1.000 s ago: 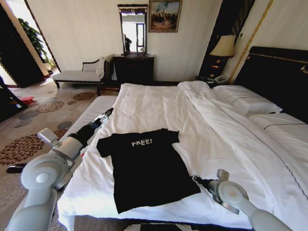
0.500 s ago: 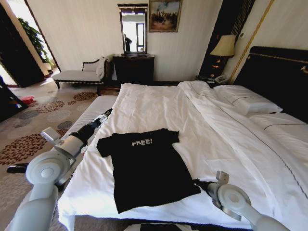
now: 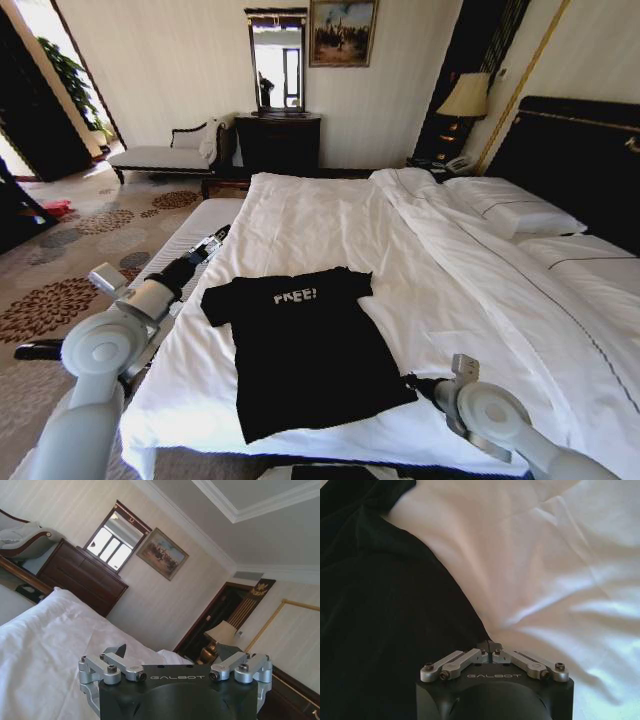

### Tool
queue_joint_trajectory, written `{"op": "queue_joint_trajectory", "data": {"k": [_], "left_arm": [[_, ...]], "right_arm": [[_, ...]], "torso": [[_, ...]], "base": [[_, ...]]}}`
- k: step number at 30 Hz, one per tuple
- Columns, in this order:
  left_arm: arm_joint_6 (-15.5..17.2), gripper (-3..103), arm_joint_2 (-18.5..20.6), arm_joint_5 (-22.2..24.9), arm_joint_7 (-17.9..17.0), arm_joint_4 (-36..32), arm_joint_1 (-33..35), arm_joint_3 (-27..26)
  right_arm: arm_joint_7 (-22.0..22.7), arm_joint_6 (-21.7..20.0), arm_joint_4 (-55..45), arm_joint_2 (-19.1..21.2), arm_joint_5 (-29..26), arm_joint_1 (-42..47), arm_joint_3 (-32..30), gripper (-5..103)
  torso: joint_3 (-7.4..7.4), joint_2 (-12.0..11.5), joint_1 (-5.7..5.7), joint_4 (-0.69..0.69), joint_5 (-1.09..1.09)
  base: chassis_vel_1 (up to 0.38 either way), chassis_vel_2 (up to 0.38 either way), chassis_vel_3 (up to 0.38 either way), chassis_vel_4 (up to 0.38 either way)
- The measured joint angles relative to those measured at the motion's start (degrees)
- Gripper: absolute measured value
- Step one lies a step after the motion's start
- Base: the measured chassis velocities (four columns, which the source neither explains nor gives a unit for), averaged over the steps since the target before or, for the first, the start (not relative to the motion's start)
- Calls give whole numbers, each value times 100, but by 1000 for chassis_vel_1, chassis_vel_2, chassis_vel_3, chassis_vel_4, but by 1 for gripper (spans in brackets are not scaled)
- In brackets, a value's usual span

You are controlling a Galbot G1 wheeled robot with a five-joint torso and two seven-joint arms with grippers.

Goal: Fold the clothes on the bed.

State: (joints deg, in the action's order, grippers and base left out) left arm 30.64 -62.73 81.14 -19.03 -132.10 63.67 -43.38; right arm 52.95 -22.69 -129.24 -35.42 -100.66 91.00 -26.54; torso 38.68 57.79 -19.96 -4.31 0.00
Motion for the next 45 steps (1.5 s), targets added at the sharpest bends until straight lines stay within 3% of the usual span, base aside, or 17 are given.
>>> {"op": "queue_joint_trajectory", "data": {"k": [3,7,8,10,24,29,32,36,37,39,41,44,45], "left_arm": [[18,100,-72,10,1,-107,-24,29],[58,100,-196,42,-12,-308,-42,106],[58,100,-196,42,-12,-308,-42,106],[75,100,-224,56,-19,-373,-51,126],[100,100,-230,45,-38,-345,-101,136],[101,100,-195,37,-38,-349,-82,109],[101,100,-195,29,-38,-349,-72,111],[101,100,-209,-6,-38,-330,-73,126],[101,100,-209,-6,-38,-330,-73,126],[99,100,-209,-41,-35,-305,-81,127],[96,100,-208,-55,-32,-296,-82,128],[88,100,-201,-70,-26,-278,-84,126],[88,100,-201,-70,-26,-278,-84,126]], "right_arm": [[-95,-70,45,60,-109,-149,20,7],[-823,-94,254,266,-178,-347,100,22],[-823,-94,254,266,-178,-347,100,22],[-1033,-93,383,352,-178,-459,169,33],[-906,-299,331,319,-489,-533,284,83],[-892,-326,367,276,-443,-500,361,63],[-891,-325,373,276,-434,-490,363,57],[-894,-253,330,310,-401,-433,336,35],[-894,-253,330,310,-401,-433,336,35],[-893,-209,282,324,-382,-408,327,25],[-888,-198,259,325,-380,-400,326,25],[-843,-173,196,318,-376,-386,336,8],[-843,-173,196,318,-376,-386,336,8]], "torso": [[0,0,0,0,0],[0,0,0,0,0],[0,0,0,0,0],[0,0,0,0,-1],[-1,0,0,0,1],[-1,0,0,0,0],[-1,0,0,0,0],[-1,0,0,0,0],[-1,0,0,0,0],[-1,0,0,0,0],[-1,0,0,0,0],[0,0,0,0,0],[0,0,0,0,0]], "base": [[0,0,0,0],[0,0,0,0],[0,0,0,0],[0,0,0,0],[0,0,0,0],[0,0,0,0],[0,0,0,0],[0,0,0,0],[0,0,0,0],[0,0,0,0],[0,0,0,0],[0,0,0,0],[0,0,0,0]]}}
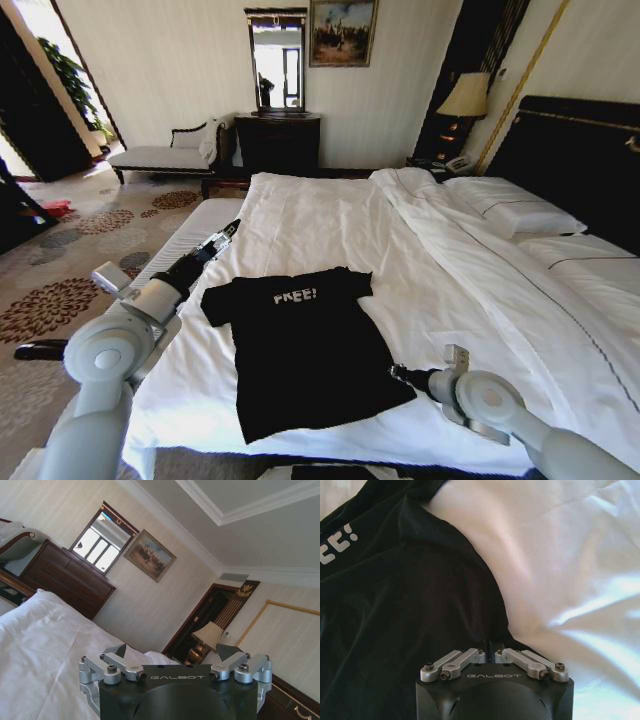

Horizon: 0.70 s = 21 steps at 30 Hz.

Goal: Fold the clothes on the bed.

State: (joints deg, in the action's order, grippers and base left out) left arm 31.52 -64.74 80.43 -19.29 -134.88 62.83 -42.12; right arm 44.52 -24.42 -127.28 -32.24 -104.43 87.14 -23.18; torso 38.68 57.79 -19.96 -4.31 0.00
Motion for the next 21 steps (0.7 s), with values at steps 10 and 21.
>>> {"op": "queue_joint_trajectory", "data": {"k": [10,21], "left_arm": [[-18,100,3,-4,13,68,-35,-12],[-40,100,-6,-36,27,177,-42,-37]], "right_arm": [[357,83,-290,105,27,789,-142,0],[830,164,-478,146,65,1295,-229,0]], "torso": [[0,0,0,0,-1],[0,0,0,-1,0]], "base": [[0,0,0,0],[0,0,0,0]]}}
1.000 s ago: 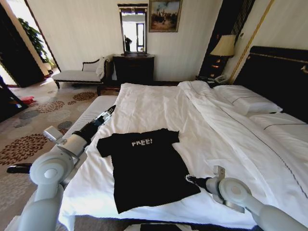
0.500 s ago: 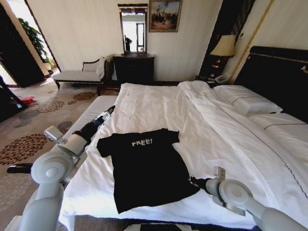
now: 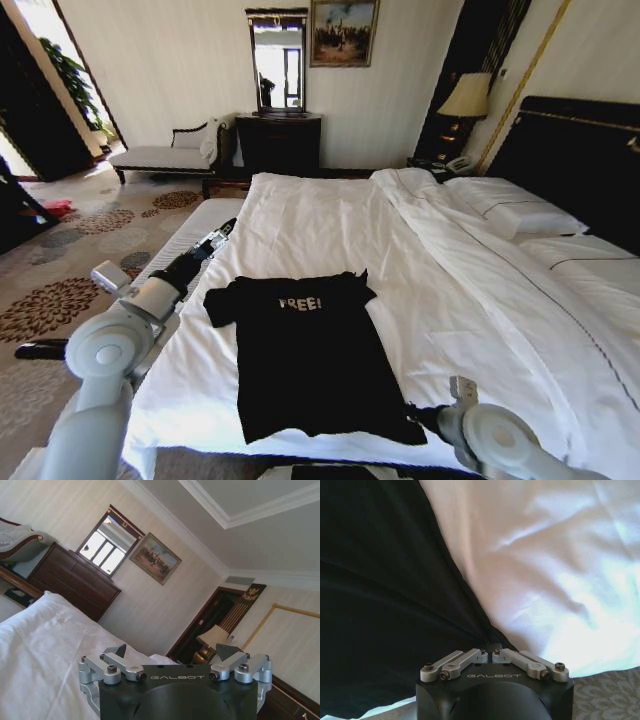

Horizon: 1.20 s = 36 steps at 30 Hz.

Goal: Fold the clothes on the bed.

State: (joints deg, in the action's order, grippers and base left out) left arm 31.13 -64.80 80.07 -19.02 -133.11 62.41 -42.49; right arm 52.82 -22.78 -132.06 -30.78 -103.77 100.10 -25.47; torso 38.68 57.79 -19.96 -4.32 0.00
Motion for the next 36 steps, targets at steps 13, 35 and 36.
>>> {"op": "queue_joint_trajectory", "data": {"k": [13,35,36], "left_arm": [[45,100,224,-218,-47,449,-42,290],[256,100,1130,845,-810,-296,-53,-591],[258,100,1142,872,-846,-324,-13,-652]], "right_arm": [[-742,202,281,-296,891,-1767,157,22],[-2253,275,2828,-2607,351,-5949,2765,99],[-2250,276,3026,-2750,404,-6102,2844,99]], "torso": [[1,0,0,2,1],[0,0,0,2,3],[1,0,0,2,1]], "base": [[0,0,0,0],[0,0,0,0],[0,0,0,0]]}}
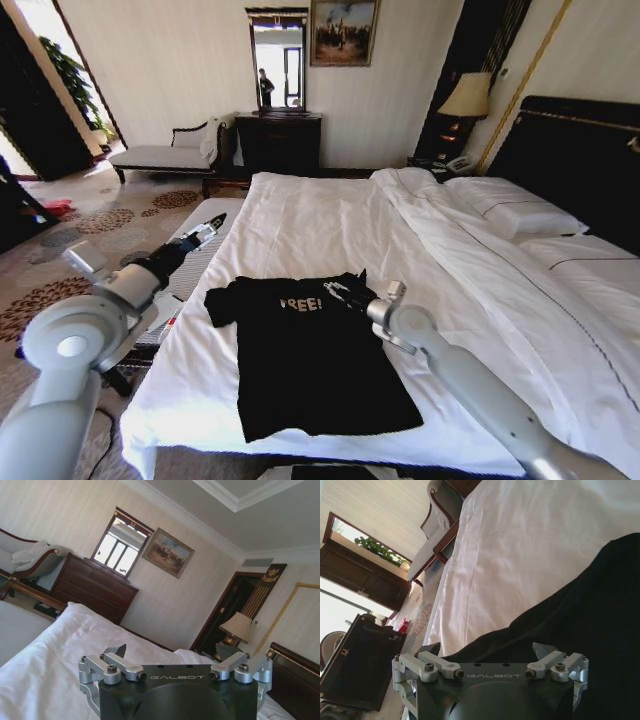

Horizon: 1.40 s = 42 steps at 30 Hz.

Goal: Fold the clothes on the bed.

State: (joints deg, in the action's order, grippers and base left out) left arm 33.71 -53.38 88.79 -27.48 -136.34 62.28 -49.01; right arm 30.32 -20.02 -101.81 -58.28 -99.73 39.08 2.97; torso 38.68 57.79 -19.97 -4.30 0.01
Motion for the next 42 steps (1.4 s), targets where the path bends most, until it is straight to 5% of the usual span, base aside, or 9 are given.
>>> {"op": "queue_joint_trajectory", "data": {"k": [5,22,42], "left_arm": [[5,100,104,119,-97,-108,107,-201],[9,100,-32,123,-133,-292,429,-464],[11,100,-256,76,-127,-460,761,-718]], "right_arm": [[-7,15,788,-490,227,-393,169,100],[-307,12,2012,-1121,948,-503,169,102],[-544,60,2387,-1207,1367,-675,339,28]], "torso": [[0,0,0,1,1],[-1,0,1,-2,-1],[-1,0,1,-2,-1]], "base": [[0,0,0,0],[0,0,0,0],[0,0,0,0]]}}
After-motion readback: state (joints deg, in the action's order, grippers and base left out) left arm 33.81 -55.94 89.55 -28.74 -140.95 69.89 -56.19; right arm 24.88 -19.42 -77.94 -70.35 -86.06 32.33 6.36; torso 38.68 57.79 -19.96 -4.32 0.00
